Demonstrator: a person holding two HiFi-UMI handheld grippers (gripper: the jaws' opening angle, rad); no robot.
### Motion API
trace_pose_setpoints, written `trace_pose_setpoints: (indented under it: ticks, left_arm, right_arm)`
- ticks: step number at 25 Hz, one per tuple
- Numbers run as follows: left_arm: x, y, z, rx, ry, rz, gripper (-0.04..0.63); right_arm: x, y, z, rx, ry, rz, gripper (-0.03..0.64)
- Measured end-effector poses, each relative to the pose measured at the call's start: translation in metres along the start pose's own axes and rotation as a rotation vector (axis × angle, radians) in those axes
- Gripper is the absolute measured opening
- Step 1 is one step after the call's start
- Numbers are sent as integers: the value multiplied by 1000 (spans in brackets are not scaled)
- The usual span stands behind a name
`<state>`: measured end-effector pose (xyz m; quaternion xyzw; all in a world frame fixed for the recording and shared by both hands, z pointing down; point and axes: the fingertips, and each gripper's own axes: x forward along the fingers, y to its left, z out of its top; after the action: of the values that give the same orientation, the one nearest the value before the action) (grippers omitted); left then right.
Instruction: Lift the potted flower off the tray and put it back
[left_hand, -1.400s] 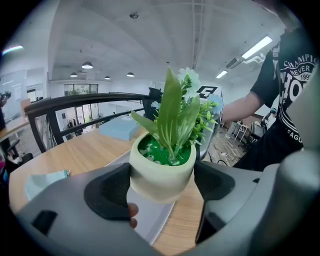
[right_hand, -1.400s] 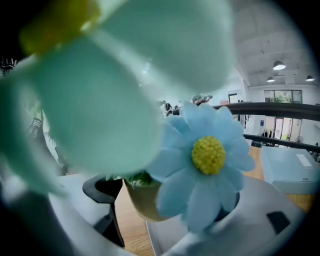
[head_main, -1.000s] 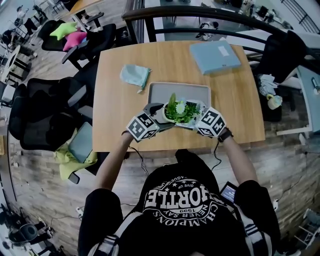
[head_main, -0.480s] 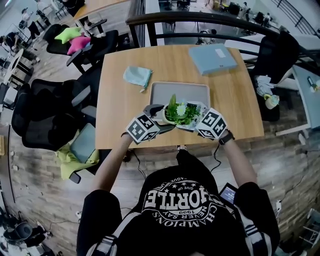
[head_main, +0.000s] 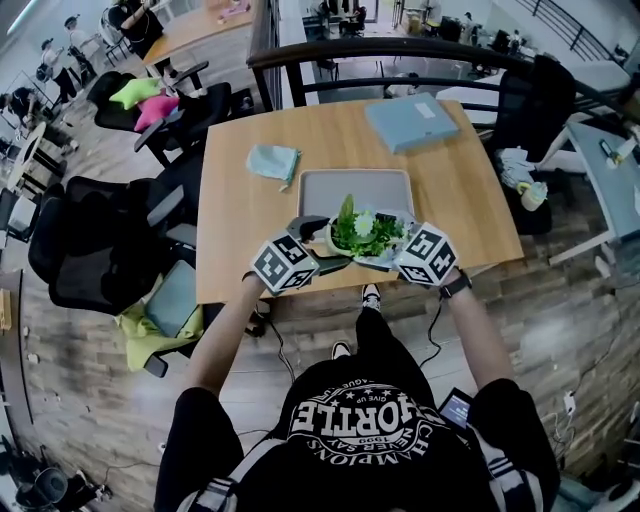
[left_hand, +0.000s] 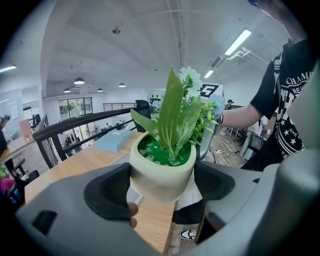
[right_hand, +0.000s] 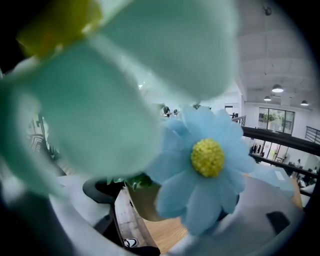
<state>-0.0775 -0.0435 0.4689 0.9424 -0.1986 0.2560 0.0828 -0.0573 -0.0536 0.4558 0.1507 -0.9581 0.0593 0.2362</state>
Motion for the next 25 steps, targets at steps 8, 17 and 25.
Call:
trace_pose_setpoints:
  ticks: [8,17,25]
  left_arm:
    - [-10,-43,15,46,8,-15,414]
    - [-4,-81,41,44,10,-2,414]
    - [12,-124,53,3,-6,-12,414]
  right_arm:
    - [-33,33,2,0,34,-41,454]
    - [-76,48,2,1,26,-33,454]
    - [-118,65,-16,30,11,-15,453]
